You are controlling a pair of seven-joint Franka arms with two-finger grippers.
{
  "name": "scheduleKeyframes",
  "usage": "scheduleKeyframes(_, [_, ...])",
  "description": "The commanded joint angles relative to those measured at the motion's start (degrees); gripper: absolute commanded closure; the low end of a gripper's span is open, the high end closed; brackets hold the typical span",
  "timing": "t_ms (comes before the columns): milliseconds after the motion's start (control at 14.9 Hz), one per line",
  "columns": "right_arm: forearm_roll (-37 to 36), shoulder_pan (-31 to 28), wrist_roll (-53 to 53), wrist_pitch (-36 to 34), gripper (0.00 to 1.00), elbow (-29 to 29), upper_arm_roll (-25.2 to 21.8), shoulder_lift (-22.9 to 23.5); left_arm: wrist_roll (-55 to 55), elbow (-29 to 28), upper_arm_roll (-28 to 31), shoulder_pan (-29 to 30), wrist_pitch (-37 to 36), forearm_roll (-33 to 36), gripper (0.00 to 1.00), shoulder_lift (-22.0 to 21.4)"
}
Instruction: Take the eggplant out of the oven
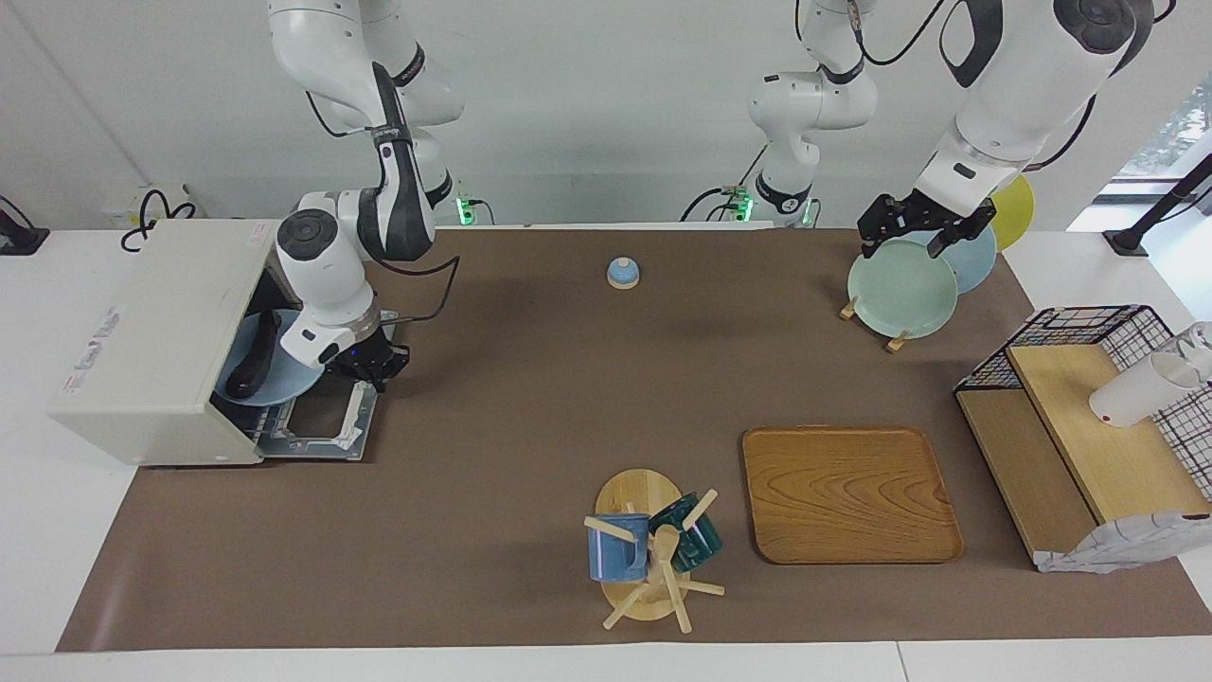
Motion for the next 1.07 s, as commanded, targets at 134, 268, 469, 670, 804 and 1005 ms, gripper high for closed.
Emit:
scheduleKeyframes(134, [1.1,0.8,1.6,-8.0,1.00,4.4,0.4,-0.4,-0.2,-0.7,-0.1,0.4,0.2,1.1,0.00,-1.1])
scheduleKeyframes(268, [1.1,0.4,1.8,-13.3,0.63,6.5,0.3,-1.5,-0.3,-0.7,-0.1,0.4,0.2,1.1,0.00,-1.0])
scheduleKeyframes(469, [0.2,-0.1,1.4,-19.0,0.42,7.3,-0.3,-4.6,-0.3,-0.7,-0.1,0.4,0.2,1.1,0.00,-1.1])
scheduleKeyframes(670, [0.1,-3.9,-2.3,-18.2,0.42,6.4,-0.2,-5.0,-0.2,-0.7,-0.1,0.4,0.8,1.1,0.00,-1.0])
scheduleKeyframes(804, [0.1,-4.8,-3.6,-18.0,0.42,5.9,-0.2,-5.2,-0.1,-0.7,-0.1,0.4,1.2,1.1,0.00,-1.0])
scheduleKeyframes(1005, [0.2,-5.9,-3.5,-12.9,0.44,1.2,-0.2,-6.6,-0.3,-0.7,-0.1,0.4,1.2,1.1,0.00,-1.0])
